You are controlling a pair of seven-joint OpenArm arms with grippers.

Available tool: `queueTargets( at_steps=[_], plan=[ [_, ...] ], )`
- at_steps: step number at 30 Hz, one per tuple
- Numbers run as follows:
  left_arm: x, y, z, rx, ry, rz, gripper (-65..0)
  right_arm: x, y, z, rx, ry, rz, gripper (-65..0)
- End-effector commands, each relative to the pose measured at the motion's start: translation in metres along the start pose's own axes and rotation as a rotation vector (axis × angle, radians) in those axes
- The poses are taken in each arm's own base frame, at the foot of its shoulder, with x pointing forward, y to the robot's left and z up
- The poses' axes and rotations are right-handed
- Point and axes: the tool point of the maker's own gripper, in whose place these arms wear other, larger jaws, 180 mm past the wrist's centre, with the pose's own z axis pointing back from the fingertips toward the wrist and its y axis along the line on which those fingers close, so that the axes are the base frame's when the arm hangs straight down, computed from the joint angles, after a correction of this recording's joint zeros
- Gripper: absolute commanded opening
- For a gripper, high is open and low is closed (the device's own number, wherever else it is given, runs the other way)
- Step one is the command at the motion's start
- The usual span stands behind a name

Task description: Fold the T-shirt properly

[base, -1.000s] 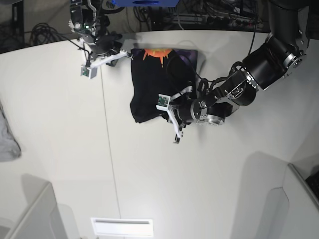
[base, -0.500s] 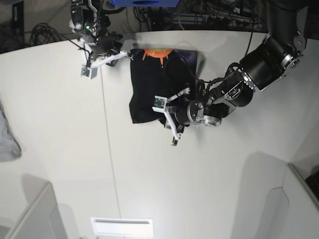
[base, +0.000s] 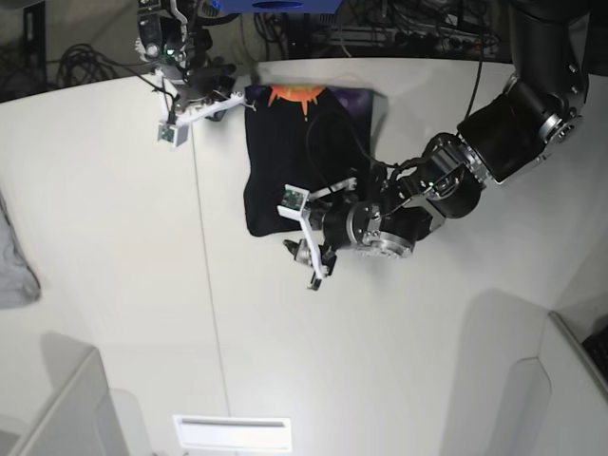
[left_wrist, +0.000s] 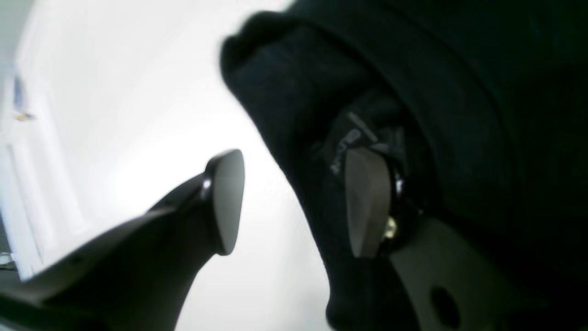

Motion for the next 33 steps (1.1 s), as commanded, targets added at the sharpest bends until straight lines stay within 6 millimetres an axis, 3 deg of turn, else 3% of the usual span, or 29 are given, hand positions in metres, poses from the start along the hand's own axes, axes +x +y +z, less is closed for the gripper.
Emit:
queueTargets(
  at_steps=[1, 6, 11, 14, 17, 18, 20, 22, 23, 29, 33],
  plan=[
    [0.005, 0.029, 0.010, 0.073, -0.019, -0.012, -30.6, 0.007, 0.004, 0.003, 0.013, -0.028, -0.002, -65.0],
    [0.021, 0.067, 0.023, 0.183, -0.061, 0.006, -30.6, 0.008, 0.004, 0.002, 0.013, -0.030, 0.000, -65.0],
    [0.012, 0.066, 0.023, 0.187, -0.009, 0.022, -30.9, 0.009, 0.004, 0.003, 0.013, -0.033, 0.003, -65.0],
    [0.023, 0.071, 0.030, 0.208, -0.044, 0.028, -31.3, 0.010, 0.003, 0.003, 0.012, -0.037, 0.006, -65.0],
    [0.037, 0.085, 0.050, 0.278, -0.117, 0.112, -32.6, 0.012, 0.002, 0.005, 0.007, -0.044, 0.009, -65.0],
    [0.031, 0.090, 0.059, 0.311, -0.098, 0.157, -35.2, 0.015, 0.000, 0.007, 0.005, -0.053, 0.024, -65.0],
    [0.011, 0.094, 0.076, 0.375, -0.032, 0.254, -46.4, 0.025, -0.005, 0.011, 0.002, -0.078, 0.058, -65.0],
    [0.001, 0.093, 0.093, 0.430, -0.016, 0.331, -61.7, 0.034, -0.007, 0.016, 0.002, -0.107, 0.077, -65.0],
    [-0.003, 0.091, 0.101, 0.460, -0.020, 0.371, -65.0, 0.038, -0.012, 0.018, -0.008, -0.129, 0.092, -65.0],
    [-0.039, 0.056, 0.147, 0.591, 0.026, 0.556, -65.0, 0.060, -0.039, 0.034, -0.107, -0.310, 0.248, -65.0],
    [-0.044, 0.022, 0.165, 0.644, -0.110, 0.699, -65.0, 0.065, -0.044, 0.047, -0.164, -0.399, 0.368, -65.0]
  ],
)
